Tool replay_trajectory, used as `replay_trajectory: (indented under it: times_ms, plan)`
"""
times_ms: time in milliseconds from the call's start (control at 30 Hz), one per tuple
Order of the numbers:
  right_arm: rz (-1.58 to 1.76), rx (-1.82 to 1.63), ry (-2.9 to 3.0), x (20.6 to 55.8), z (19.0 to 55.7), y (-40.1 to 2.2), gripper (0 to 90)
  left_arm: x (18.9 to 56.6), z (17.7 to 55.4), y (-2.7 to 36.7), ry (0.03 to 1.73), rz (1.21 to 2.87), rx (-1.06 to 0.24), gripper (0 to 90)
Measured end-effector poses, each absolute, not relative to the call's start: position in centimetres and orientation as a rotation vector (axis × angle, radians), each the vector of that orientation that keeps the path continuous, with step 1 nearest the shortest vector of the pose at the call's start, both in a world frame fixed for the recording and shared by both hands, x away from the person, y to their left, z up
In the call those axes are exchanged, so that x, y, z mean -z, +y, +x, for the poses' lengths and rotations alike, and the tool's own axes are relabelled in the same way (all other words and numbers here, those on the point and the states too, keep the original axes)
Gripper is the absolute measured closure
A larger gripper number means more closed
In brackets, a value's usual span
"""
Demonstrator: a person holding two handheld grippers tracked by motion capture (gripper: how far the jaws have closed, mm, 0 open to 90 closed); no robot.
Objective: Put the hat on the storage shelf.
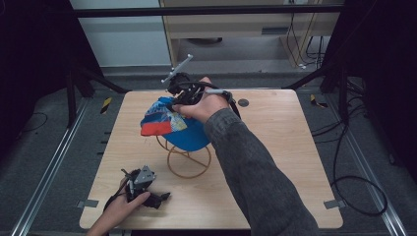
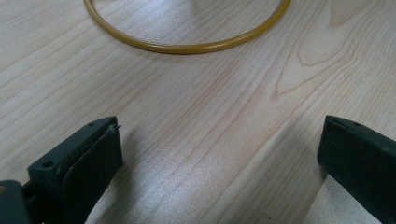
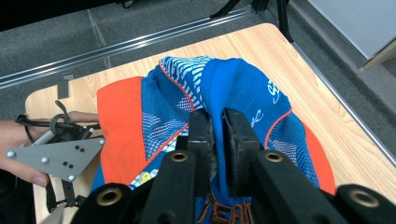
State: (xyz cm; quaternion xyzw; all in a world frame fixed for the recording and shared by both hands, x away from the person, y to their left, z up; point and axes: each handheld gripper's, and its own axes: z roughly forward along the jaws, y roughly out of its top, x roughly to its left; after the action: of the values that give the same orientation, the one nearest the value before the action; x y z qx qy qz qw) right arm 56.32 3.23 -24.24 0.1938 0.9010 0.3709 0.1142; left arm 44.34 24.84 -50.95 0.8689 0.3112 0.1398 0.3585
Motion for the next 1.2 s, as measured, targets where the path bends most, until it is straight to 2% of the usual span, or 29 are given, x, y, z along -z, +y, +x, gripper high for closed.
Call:
replay_trajectory:
  times_ms: [300,533,933,1200]
  plan:
    - [0.574,-1.094,2.639,24.3,56.2,3.1,74.2,50.9,44.3,24.8,0.803,2.242,-0.361,0.0]
    - [0.604,-1.091,2.635,24.3,56.1,2.7,59.8,50.9,44.3,24.8,0.803,2.242,-0.361,0.0]
    - [0.637,-1.084,2.634,24.7,56.1,2.5,42.7,50.9,44.3,24.8,0.803,2.242,-0.361,0.0]
    - [0.641,-1.082,2.632,24.8,55.8,2.1,38.9,51.0,44.3,24.8,0.803,2.241,-0.360,0.0]
